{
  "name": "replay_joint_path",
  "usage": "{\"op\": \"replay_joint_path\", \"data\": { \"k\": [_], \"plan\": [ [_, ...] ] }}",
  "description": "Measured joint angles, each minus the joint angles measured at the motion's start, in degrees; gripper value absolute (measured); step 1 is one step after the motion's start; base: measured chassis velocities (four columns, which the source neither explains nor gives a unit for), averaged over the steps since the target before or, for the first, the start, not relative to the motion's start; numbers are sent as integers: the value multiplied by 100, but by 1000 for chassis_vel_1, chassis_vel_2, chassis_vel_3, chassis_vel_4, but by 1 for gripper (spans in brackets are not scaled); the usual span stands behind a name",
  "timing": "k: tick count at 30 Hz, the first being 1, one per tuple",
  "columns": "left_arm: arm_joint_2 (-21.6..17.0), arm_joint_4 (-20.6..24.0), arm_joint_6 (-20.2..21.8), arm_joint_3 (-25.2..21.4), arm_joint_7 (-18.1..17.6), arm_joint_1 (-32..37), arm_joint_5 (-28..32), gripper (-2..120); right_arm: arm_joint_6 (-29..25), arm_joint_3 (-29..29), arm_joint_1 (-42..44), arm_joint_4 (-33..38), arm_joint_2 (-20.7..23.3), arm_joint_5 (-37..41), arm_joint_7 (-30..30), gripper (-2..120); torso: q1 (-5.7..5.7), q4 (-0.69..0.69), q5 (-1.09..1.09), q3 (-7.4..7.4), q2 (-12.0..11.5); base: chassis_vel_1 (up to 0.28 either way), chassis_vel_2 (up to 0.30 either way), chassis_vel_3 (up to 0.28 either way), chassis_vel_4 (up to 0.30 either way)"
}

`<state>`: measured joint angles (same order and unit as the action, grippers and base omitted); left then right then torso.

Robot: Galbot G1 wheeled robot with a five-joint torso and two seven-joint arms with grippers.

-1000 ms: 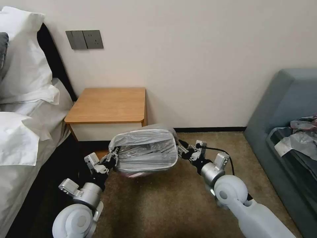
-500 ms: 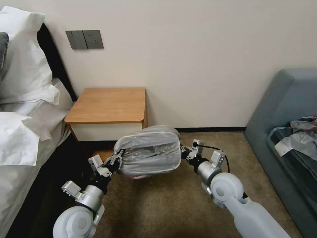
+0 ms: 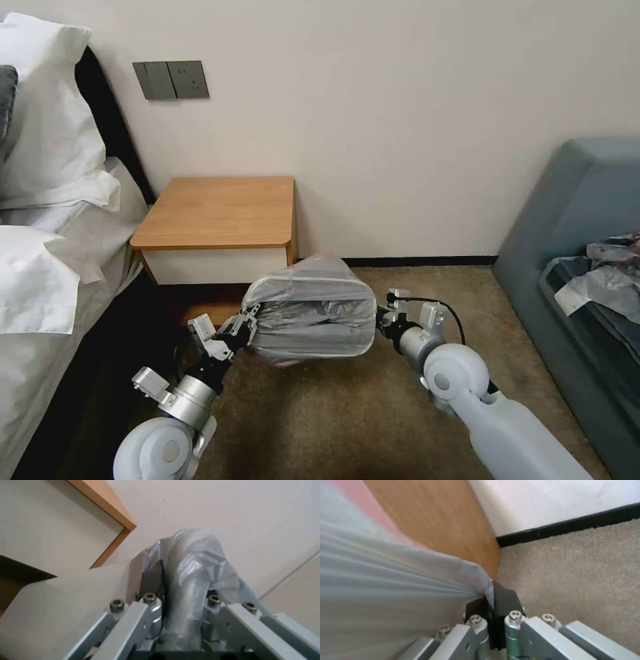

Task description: Pick up the garbage bag from the table and place it over the trash can.

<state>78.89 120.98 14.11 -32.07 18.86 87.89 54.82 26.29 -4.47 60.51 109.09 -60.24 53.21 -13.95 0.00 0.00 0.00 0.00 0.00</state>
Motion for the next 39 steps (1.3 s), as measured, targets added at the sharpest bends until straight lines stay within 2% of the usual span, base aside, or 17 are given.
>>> {"op": "replay_joint_path", "data": {
  "k": [3,6,9,10,13,14,17,19,21,22,25,26,28,31,33,37,39],
  "plan": [
    [41,-13,-37,-3,2,-5,24,7,-44,2,-29,-86,26,-219,61,0,0,1,1,0,0,0,0,0,0],
    [78,-101,-78,-2,-185,-80,-5,7,-188,-23,40,-103,67,-677,261,0,0,0,-1,0,0,0,0,0,0],
    [66,-224,-84,-93,-516,-207,-63,7,-283,-74,191,30,142,-1081,436,15,0,-1,1,0,0,0,0,0,0],
    [66,-224,-84,-93,-516,-207,-63,7,-283,-74,191,30,142,-1081,436,15,0,-1,1,0,0,0,0,0,0],
    [51,-284,-82,-166,-773,-288,-127,7,-344,-133,286,140,174,-1234,457,28,0,1,1,0,0,0,0,0,0],
    [51,-284,-82,-166,-773,-288,-127,7,-344,-133,286,140,174,-1234,457,28,0,1,1,0,0,0,0,0,0],
    [76,-352,-86,-198,-1105,-378,-330,5,-521,-216,437,288,176,-1588,455,43,0,0,0,0,0,0,0,0,0],
    [80,-360,-83,-205,-1170,-393,-398,5,-567,-243,479,329,174,-1719,456,46,0,0,0,0,0,0,0,0,0],
    [83,-384,-78,-221,-1317,-427,-514,5,-634,-345,610,454,164,-2020,467,56,0,0,0,0,0,0,0,0,0],
    [83,-384,-78,-221,-1317,-427,-514,5,-634,-345,610,454,164,-2020,467,56,0,0,0,0,0,0,0,0,0],
    [119,-390,-76,-239,-1671,-505,-565,4,-687,-575,918,662,160,-2261,586,72,0,0,0,0,0,0,0,0,0],
    [119,-390,-76,-239,-1671,-505,-565,4,-687,-575,918,662,160,-2261,586,72,0,0,0,0,0,0,0,0,0],
    [138,-366,-70,-238,-1824,-531,-622,4,-833,-701,1108,745,163,-2359,665,83,0,0,0,0,0,0,0,0,0],
    [138,-341,-53,-230,-1925,-529,-715,4,-1029,-883,1289,870,128,-2556,779,92,0,0,0,0,0,0,0,0,0],
    [133,-336,-19,-210,-2000,-506,-781,4,-1130,-1057,1403,1034,98,-2672,891,98,0,0,-1,0,0,0,0,0,0],
    [134,-337,-7,-202,-2040,-503,-803,4,-1148,-1136,1455,1120,94,-2653,956,100,0,0,-1,0,0,0,0,0,0],
    [142,-346,16,-177,-2114,-495,-848,4,-1245,-1306,1566,1285,82,-2208,1166,100,0,0,-1,0,0,0,0,0,0]
  ]
}}
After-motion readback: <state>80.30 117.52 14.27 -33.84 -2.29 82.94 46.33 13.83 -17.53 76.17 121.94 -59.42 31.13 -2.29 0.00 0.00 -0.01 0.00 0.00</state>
